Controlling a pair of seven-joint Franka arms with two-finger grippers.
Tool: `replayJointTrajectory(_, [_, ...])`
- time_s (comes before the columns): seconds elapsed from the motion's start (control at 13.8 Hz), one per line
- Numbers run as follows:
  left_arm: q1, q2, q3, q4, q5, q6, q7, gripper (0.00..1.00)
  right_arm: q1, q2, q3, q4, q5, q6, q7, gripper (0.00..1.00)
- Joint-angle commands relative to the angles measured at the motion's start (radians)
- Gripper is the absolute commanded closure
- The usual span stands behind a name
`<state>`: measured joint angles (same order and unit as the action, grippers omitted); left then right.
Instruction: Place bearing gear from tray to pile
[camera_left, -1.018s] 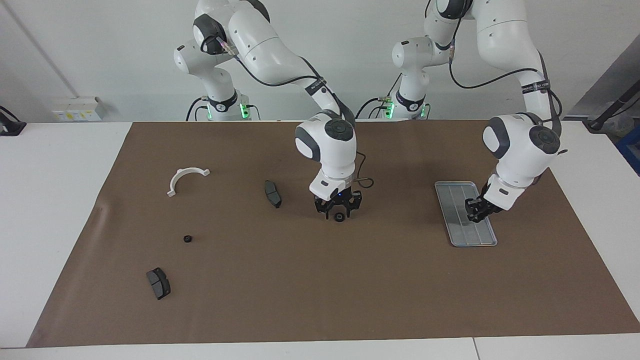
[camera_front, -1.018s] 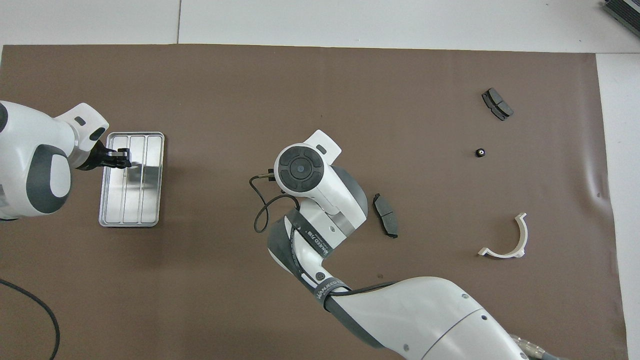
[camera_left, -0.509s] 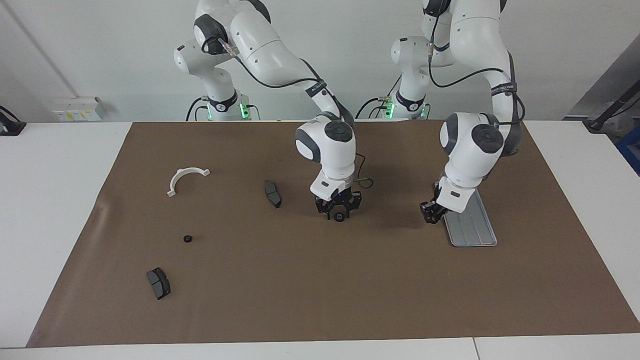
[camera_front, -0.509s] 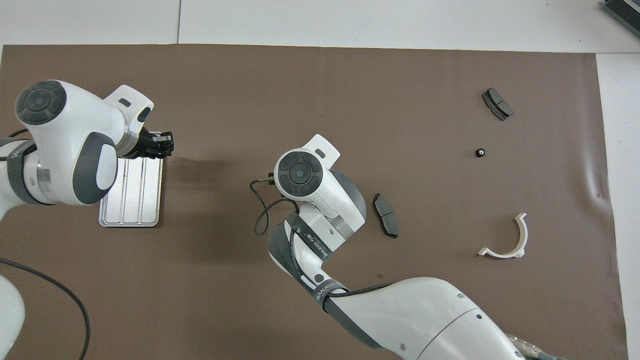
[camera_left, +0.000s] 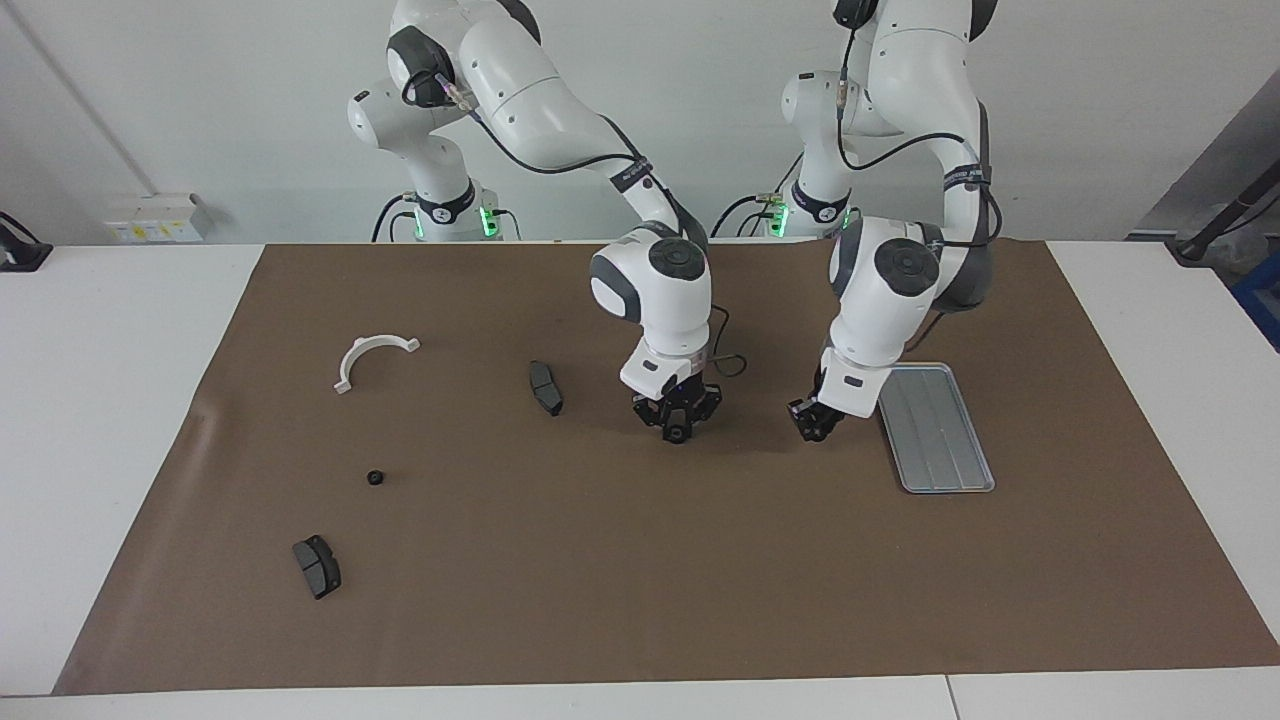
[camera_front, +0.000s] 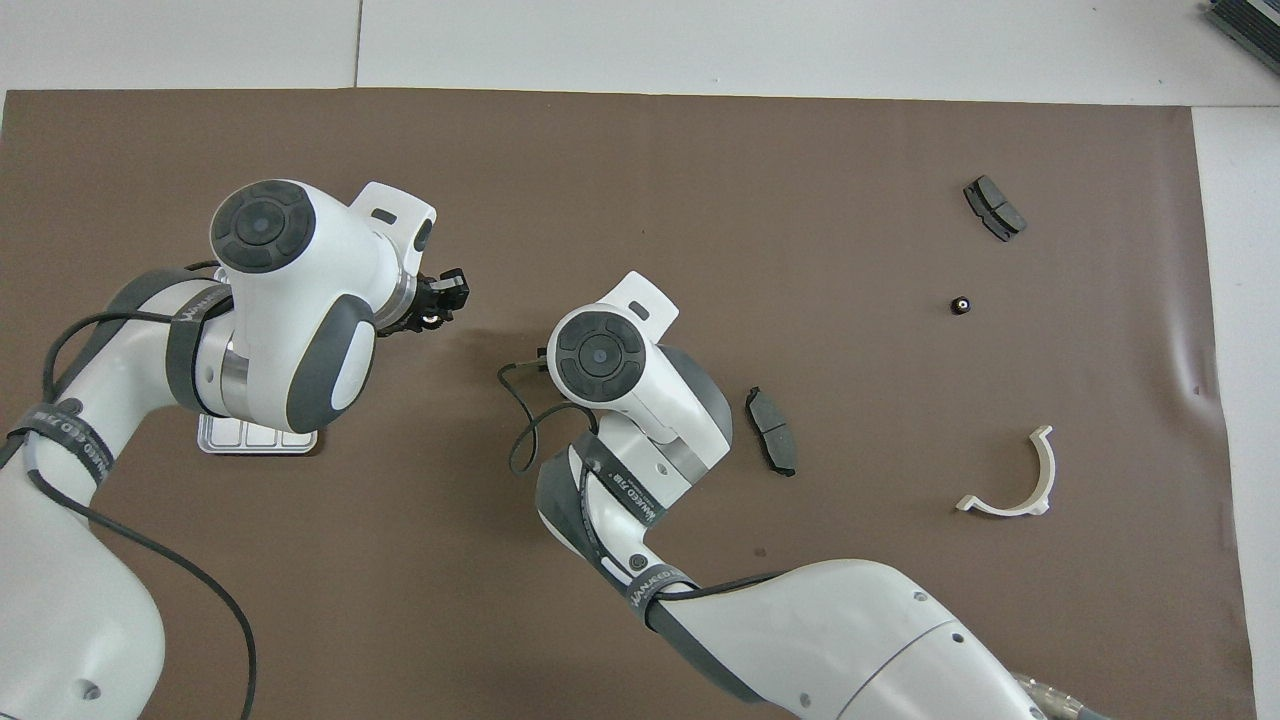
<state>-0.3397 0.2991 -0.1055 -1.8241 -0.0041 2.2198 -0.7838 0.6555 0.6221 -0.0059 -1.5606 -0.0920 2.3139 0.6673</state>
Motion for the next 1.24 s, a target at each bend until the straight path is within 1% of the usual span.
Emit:
replayJointTrajectory(0.0, [-0.027,0.003,0.012,0.029,-0.011,-0.025,-0.04,0.84,-0.045,-0.05,-0.002,0.002,-0.005,-0.069,-0.015,1.0])
replayJointTrajectory(0.15, [-0.038,0.0,0.012,0.034,-0.011,-0.034,-0.054,0.84,-0.108,-0.126,0.001,-0.016,0.009,-0.138,-0.116,1.0])
replayJointTrajectory(0.29, [-0.041,-0.001,0.01,0.04,-0.013,-0.046,-0.061,0.84,-0.178,-0.212,0.001,-0.08,0.011,-0.156,-0.188,1.0])
replayJointTrajectory(0.44, [-0.076,-0.005,0.009,0.039,-0.013,-0.058,-0.078,0.83,-0.265,-0.274,0.003,-0.119,0.014,-0.203,-0.312,1.0])
replayJointTrajectory(0.51, [-0.094,-0.006,0.009,0.04,-0.011,-0.061,-0.103,0.79,-0.304,-0.294,0.003,-0.122,0.014,-0.231,-0.369,1.0])
replayJointTrajectory(0.58, [-0.12,-0.006,0.009,0.037,-0.011,-0.062,-0.124,0.78,-0.341,-0.309,0.003,-0.134,0.014,-0.249,-0.417,1.0])
replayJointTrajectory(0.8, [-0.165,-0.009,0.01,0.034,-0.011,-0.065,-0.163,0.77,-0.457,-0.346,0.003,-0.203,0.014,-0.251,-0.547,1.0])
replayJointTrajectory(0.87, [-0.174,-0.009,0.01,0.034,-0.011,-0.065,-0.173,0.74,-0.488,-0.354,0.003,-0.231,0.015,-0.249,-0.599,1.0])
replayJointTrajectory(0.94, [-0.177,-0.009,0.01,0.035,-0.011,-0.072,-0.173,0.49,-0.522,-0.37,0.003,-0.271,0.04,-0.245,-0.651,1.0])
replayJointTrajectory(1.02, [-0.177,-0.009,0.01,0.039,-0.007,-0.077,-0.173,0.14,-0.546,-0.389,0.001,-0.323,0.079,-0.226,-0.696,1.0])
replayJointTrajectory(1.09, [-0.173,-0.011,0.012,0.04,-0.005,-0.078,-0.166,0.0,-0.565,-0.409,0.001,-0.373,0.087,-0.203,-0.73,1.0])
replayJointTrajectory(1.16, [-0.163,-0.02,0.01,0.045,-0.002,-0.08,-0.161,0.0,-0.576,-0.43,0.001,-0.431,0.087,-0.173,-0.738,1.0])
